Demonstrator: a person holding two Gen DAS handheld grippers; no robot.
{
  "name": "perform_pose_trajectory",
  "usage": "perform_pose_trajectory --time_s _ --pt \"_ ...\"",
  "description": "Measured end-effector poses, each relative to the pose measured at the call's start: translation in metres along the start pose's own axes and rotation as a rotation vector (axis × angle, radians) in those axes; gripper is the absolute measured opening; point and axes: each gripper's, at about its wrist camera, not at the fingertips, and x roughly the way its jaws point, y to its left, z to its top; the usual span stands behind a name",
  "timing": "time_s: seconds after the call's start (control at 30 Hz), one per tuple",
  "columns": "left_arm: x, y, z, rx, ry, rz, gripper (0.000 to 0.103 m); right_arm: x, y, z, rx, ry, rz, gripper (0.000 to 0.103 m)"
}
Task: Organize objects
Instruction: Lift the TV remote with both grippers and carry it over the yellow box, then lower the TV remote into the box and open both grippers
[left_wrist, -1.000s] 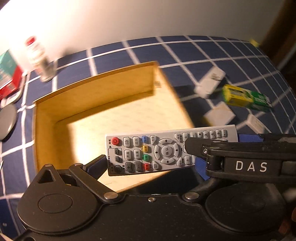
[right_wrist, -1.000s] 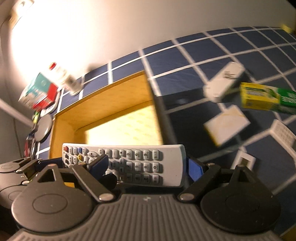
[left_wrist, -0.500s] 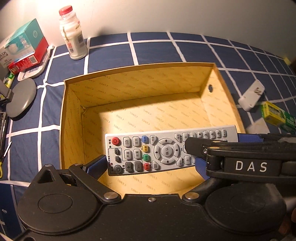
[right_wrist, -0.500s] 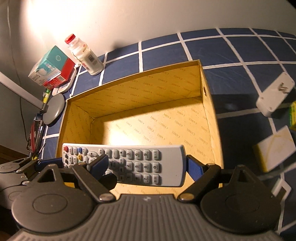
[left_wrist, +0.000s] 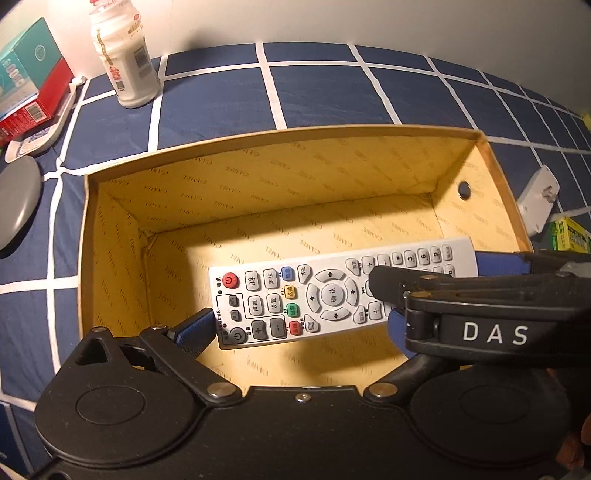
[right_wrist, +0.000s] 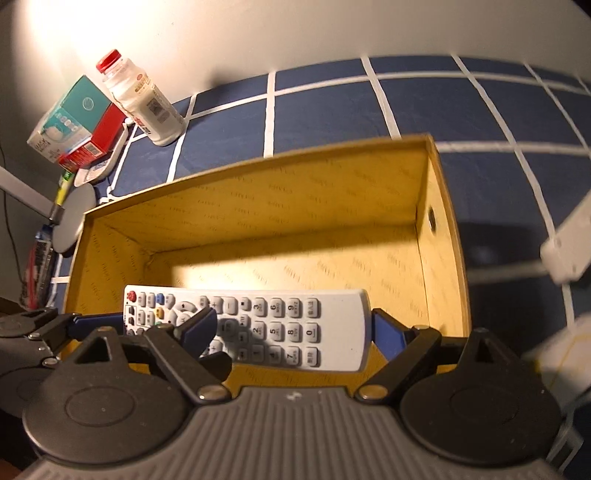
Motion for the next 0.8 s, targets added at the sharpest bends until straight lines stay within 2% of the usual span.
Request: perform_pose_trajectory --time_s 0.53,0.8 --pt "0.031 0.037 0.030 -0.084 0.018 0.002 0.098 0.046 0.010 0.036 -0.015 0.053 -0.006 0.089" --pt "0.049 0.041 0.043 -0.080 0.031 0.002 0.098 0.064 0.003 0.048 -0.009 0.069 -0.011 0.089"
